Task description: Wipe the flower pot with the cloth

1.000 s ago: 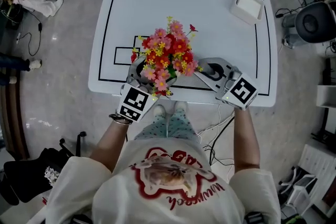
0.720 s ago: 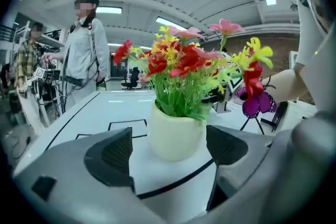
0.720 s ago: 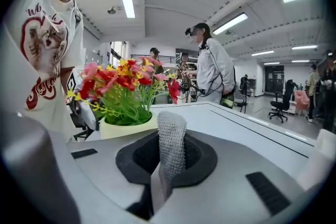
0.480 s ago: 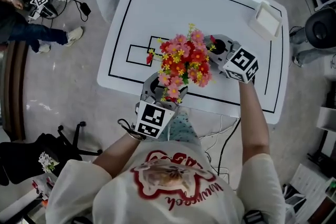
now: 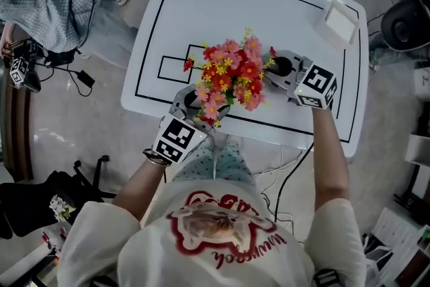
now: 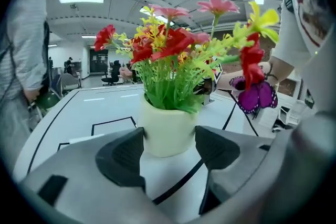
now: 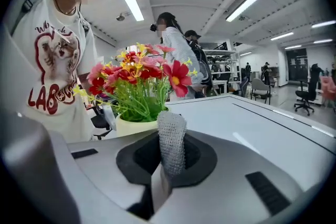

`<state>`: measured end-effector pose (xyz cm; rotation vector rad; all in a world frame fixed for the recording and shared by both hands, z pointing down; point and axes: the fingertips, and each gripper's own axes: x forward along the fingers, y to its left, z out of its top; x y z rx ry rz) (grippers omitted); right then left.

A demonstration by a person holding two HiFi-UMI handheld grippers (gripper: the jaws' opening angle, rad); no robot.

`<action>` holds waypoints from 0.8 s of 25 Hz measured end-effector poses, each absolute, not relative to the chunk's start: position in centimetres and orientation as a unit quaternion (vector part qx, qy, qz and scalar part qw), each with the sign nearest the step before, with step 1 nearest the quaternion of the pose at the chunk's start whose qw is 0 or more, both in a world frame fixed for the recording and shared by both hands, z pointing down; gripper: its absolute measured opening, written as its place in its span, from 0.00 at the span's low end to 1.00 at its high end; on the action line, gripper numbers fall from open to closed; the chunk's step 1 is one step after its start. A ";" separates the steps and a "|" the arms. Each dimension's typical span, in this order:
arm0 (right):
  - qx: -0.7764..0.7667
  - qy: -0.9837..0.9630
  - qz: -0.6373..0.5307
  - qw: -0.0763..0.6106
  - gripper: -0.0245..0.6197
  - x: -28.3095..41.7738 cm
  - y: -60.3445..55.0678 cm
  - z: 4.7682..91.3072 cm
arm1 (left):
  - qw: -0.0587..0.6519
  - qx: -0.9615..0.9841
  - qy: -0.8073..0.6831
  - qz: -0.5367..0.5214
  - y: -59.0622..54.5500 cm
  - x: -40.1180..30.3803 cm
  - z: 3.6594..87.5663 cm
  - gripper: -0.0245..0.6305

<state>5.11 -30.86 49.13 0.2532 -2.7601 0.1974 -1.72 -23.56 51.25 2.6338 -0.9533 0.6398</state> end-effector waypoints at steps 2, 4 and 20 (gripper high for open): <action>0.099 -0.976 0.065 0.181 0.06 5.5 -30.5 49.1 | 0.128 0.915 -0.307 0.229 -23.7 -1.8 51.1 0.51; 0.130 -0.973 0.060 0.182 0.07 6.4 -31.5 49.2 | 0.121 0.916 -0.301 0.237 -23.9 -1.7 51.0 0.52; 0.023 -0.978 0.062 0.199 0.05 3.4 -33.3 50.4 | 0.147 0.874 -0.392 0.247 -23.1 -0.9 51.6 0.52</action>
